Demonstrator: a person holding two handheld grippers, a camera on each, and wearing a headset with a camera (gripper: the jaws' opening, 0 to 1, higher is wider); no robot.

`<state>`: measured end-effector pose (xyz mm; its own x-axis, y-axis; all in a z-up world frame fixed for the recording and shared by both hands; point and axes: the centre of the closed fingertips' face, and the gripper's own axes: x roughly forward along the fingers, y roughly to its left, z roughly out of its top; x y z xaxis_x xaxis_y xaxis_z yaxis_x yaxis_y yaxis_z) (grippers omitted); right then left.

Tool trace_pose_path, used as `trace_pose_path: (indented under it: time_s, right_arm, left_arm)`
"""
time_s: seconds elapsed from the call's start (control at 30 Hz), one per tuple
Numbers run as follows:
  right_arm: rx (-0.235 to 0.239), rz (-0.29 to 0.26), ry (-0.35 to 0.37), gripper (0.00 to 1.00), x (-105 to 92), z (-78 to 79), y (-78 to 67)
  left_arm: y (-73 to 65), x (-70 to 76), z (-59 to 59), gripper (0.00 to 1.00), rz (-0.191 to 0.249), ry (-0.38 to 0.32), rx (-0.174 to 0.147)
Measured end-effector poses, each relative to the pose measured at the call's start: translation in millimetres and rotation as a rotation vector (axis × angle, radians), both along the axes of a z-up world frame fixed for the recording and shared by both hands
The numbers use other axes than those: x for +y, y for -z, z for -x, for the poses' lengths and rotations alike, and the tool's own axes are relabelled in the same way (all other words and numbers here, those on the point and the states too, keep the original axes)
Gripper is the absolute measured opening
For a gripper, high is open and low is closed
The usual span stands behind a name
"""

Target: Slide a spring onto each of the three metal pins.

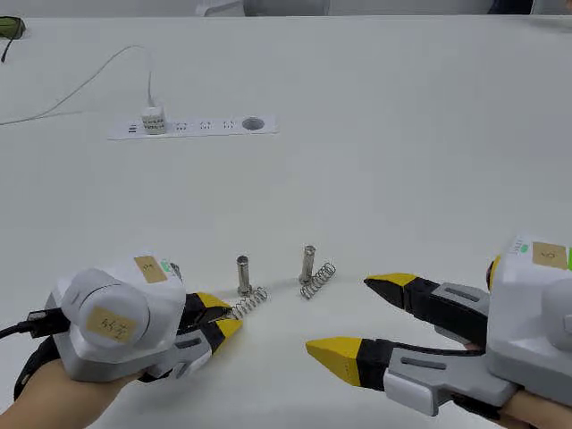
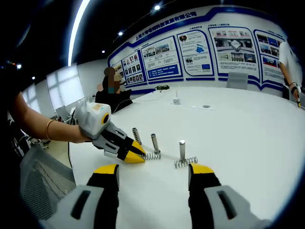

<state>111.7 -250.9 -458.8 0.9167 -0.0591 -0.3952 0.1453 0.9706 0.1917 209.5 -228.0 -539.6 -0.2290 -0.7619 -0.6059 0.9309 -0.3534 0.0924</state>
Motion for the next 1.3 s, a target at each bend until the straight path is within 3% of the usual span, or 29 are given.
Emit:
trace_pose_path:
  time_s: [0.3,0.57,0.83,1.1,1.3]
  right_arm:
    - [-0.007,-0.007,0.006,0.59,-1.8,-0.7,-3.2]
    - [-0.030,-0.026,0.014,0.56,-2.4,-4.3,-9.5]
    - [-0.075,-0.102,0.029,0.49,0.3,-8.6,-17.0]
    - [-0.125,-0.173,0.042,0.44,2.5,-14.2,-25.1]
    - [-0.169,-0.239,0.051,0.40,5.2,-20.4,-32.0]
  left_arm:
    - [-5.1,8.5,7.2,0.09,-0.003,-0.005,0.021]
    - [-23.5,15.4,12.5,0.09,0.046,-0.039,0.078]
    - [-50.5,16.6,21.0,0.09,0.130,-0.085,0.207]
    - [-71.0,17.0,32.1,0.09,0.195,-0.078,0.301]
    - [-85.1,17.2,41.9,0.09,0.238,-0.046,0.335]
